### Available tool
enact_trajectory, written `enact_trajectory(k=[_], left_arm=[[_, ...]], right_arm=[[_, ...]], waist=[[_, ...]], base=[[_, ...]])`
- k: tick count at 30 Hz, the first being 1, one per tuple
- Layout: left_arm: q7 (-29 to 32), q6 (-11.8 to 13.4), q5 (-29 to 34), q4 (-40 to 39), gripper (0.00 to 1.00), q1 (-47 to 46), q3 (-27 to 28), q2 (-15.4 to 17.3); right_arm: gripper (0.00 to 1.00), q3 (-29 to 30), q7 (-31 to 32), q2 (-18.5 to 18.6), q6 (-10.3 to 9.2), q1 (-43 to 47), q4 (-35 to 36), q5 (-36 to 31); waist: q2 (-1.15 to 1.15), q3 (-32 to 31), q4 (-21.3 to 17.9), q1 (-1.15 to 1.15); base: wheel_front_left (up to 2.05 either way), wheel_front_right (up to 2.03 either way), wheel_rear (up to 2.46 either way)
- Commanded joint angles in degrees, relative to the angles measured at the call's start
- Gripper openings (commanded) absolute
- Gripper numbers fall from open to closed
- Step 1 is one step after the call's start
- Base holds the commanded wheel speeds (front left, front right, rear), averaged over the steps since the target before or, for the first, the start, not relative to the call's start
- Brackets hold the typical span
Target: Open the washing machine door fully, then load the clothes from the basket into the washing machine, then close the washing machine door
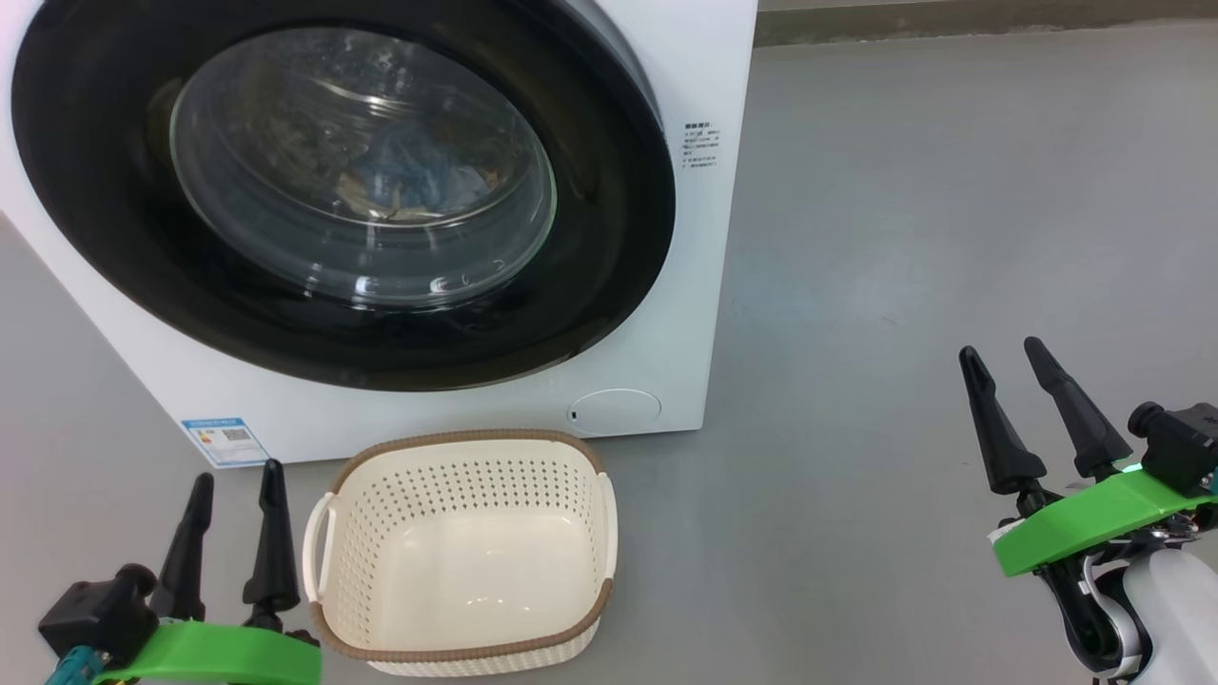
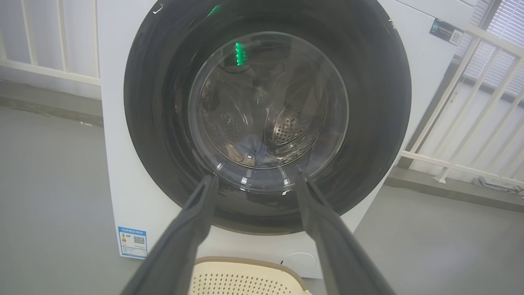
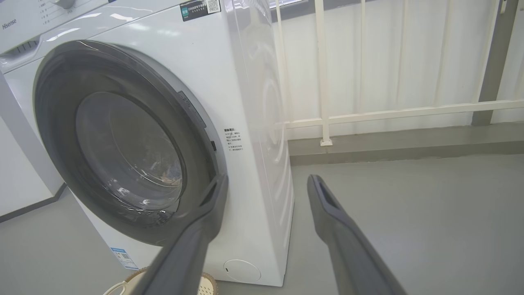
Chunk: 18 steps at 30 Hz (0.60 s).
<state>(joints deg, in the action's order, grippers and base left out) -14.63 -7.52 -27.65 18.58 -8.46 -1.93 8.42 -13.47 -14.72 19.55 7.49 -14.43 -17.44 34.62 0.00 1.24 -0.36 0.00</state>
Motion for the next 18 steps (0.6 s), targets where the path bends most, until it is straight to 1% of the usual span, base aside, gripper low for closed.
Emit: enact_trajectory(k=[1,18], left_arm=[[-0.37,0.07,-0.16,-1.39,1.00,-1.51,1.55,1.36],[-0.37,0.08,-0.50,-1.29,1.00,-1.53,1.07,2.06]], right_arm=[[1.00,-0.50,-0.28,0.72,0.00,0.44,1.00,-0.72],[1.00,-0.88,-0.28,0.35,0.00,0.35,1.04,-0.67]], waist=[[0.00,-0.01,0.03,0.00],[0.00,0.33,0.18,0.00]], base=[[0.00,0.00,0.00],[0.00,0.00,0.00]])
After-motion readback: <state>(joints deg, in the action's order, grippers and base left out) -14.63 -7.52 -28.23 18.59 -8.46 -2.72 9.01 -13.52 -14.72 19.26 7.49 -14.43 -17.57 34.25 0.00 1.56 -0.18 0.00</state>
